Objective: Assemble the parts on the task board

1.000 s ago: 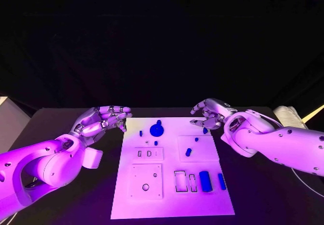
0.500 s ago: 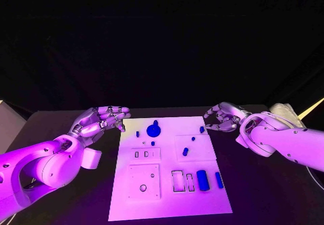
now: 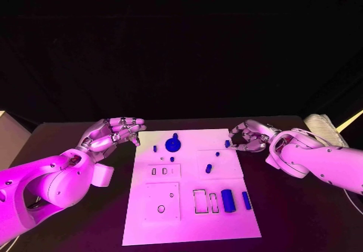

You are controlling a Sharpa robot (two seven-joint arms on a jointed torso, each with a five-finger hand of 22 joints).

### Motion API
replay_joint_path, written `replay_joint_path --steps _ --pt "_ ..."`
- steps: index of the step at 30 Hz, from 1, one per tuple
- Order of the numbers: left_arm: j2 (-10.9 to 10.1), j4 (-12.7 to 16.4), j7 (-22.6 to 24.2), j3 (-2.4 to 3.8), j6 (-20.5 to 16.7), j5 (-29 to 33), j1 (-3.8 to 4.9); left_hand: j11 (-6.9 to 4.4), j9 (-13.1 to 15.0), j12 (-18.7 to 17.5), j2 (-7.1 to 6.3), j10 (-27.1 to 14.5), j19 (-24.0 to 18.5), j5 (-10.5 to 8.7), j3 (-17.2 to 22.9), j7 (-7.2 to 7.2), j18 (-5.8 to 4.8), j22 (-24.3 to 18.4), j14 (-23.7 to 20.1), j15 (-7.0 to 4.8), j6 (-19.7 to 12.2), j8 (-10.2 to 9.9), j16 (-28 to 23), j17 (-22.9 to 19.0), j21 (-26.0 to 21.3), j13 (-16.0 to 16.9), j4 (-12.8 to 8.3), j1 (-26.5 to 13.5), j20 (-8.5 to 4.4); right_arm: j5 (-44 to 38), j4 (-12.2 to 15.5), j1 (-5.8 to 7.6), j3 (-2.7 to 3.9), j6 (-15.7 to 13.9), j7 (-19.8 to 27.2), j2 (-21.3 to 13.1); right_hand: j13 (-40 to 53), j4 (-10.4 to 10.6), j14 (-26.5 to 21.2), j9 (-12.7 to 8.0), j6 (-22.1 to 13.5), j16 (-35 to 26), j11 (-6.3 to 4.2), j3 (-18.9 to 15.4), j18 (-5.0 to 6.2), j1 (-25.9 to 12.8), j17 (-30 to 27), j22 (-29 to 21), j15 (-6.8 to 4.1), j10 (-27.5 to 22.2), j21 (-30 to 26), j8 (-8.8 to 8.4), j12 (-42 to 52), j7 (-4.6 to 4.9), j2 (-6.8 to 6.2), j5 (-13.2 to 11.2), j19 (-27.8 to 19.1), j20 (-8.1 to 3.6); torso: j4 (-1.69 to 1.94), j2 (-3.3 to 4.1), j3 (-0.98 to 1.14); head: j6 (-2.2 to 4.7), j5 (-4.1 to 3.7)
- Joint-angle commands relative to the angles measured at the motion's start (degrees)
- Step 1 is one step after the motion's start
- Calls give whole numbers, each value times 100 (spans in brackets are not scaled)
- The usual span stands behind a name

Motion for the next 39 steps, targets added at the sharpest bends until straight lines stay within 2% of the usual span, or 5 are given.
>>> replay_joint_path --steps 1,8,10,19,39 --pt "10 3 55 4 113 -48 4 -1 5 -24 32 -37 -42 -19 34 8 26 5 -42 14 -29 -39 18 -5 36 8 7 -27 -13 -40 -37 -8 1 101 88 49 964 -30 606 -7 -40 33 15 16 -38 37 1508 1507 17 39 26 -19 -8 -2 13 30 599 5 9 -4 -11 -8 -7" --pt "7 2 52 4 113 -53 4 -1 5 -24 32 -37 -42 -19 34 8 26 5 -42 14 -29 -39 18 -5 36 8 7 -27 -13 -41 -133 -56 2 89 39 170 982 -15 606 -7 -32 33 19 32 -38 23 1508 1507 22 59 26 -20 12 4 39 59 599 8 12 1 -11 -22 0" --pt "5 2 50 4 113 -54 4 -1 5 -24 32 -37 -42 -19 34 8 26 5 -42 14 -29 -39 18 -5 36 8 7 -27 -13 -41 -161 -79 2 79 23 208 988 -11 606 -4 -16 33 20 51 -38 24 1508 1507 23 66 26 -15 20 4 60 69 599 10 2 -2 -10 -31 14" --pt "-7 7 41 4 109 -55 4 -1 5 -24 32 -37 -42 -19 34 8 26 5 -42 14 -29 -39 18 -5 36 8 7 -27 -13 -42 -292 -125 2 76 -44 322 1033 -16 606 14 149 33 -5 239 -38 37 1508 1507 3 118 26 43 73 -28 180 14 599 2 7 1 -13 -57 11" --pt "-23 7 26 3 108 -55 4 0 8 -23 33 -39 -57 -19 39 10 26 10 -48 16 -30 -38 18 -9 45 9 1 -32 -10 -125 -397 -171 2 22 -81 413 1082 -51 606 33 327 33 -57 419 -38 17 1508 1507 -51 175 26 110 129 -91 233 -67 599 -43 -2 -5 -6 -92 31"
